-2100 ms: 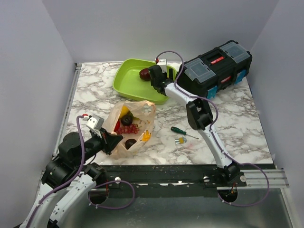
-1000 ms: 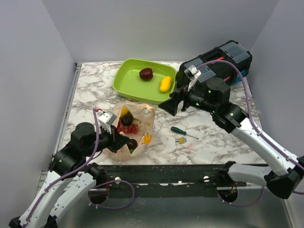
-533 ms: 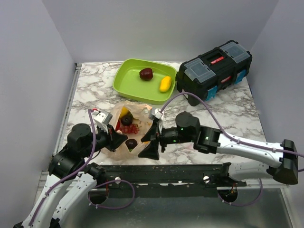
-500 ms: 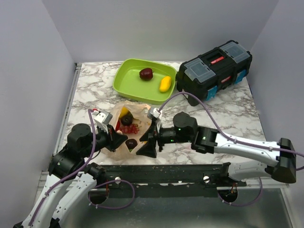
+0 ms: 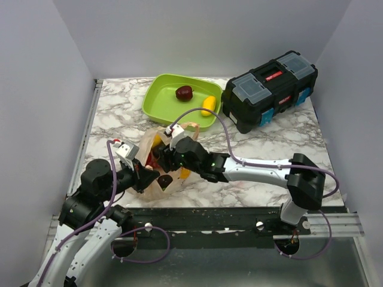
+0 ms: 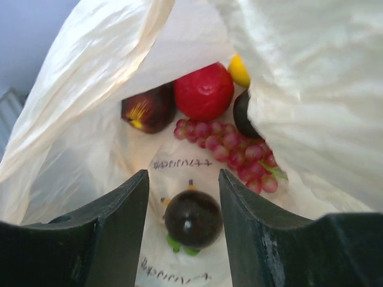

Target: Take the fake fruits out of the plastic bag

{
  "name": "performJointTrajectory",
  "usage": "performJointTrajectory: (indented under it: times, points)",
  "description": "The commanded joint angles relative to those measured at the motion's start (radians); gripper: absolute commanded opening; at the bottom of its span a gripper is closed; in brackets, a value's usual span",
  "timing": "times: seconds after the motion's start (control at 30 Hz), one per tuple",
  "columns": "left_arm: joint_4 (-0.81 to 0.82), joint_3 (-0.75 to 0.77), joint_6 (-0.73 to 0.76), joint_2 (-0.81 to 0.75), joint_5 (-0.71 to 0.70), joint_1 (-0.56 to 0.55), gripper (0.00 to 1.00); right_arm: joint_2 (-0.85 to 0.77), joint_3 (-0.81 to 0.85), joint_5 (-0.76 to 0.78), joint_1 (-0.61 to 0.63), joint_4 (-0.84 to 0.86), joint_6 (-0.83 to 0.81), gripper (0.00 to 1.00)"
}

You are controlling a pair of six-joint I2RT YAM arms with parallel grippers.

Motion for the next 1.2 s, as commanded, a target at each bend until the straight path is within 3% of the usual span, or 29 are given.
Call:
performJointTrajectory:
  times: [0.0, 0.37, 0.57, 0.73, 1.0, 1.17]
  points:
    - [0.020, -0.008, 0.011, 0.000, 0.022, 0.018, 0.00, 0.085, 0.077, 0.124, 0.001, -0.055, 0.017, 0.52]
    - [0.023, -0.011, 0.014, 0.004, 0.036, 0.031, 0.00, 0.268, 0.137, 0.074, 0.002, -0.119, 0.039, 0.56]
    - [0.023, -0.010, 0.020, 0.024, 0.056, 0.054, 0.00, 0.302, 0.119, 0.064, 0.001, -0.141, 0.020, 0.78]
    - [0.026, -0.011, 0.020, 0.010, 0.058, 0.057, 0.00, 0.344, 0.116, 0.029, 0.003, -0.151, 0.017, 0.82]
    - [0.028, -0.011, 0.023, 0.015, 0.070, 0.070, 0.00, 0.385, 0.091, 0.081, 0.017, -0.145, 0.037, 0.76]
    - [0.028, -0.011, 0.023, 0.011, 0.068, 0.077, 0.00, 0.371, 0.107, 0.106, 0.016, -0.163, 0.034, 0.57]
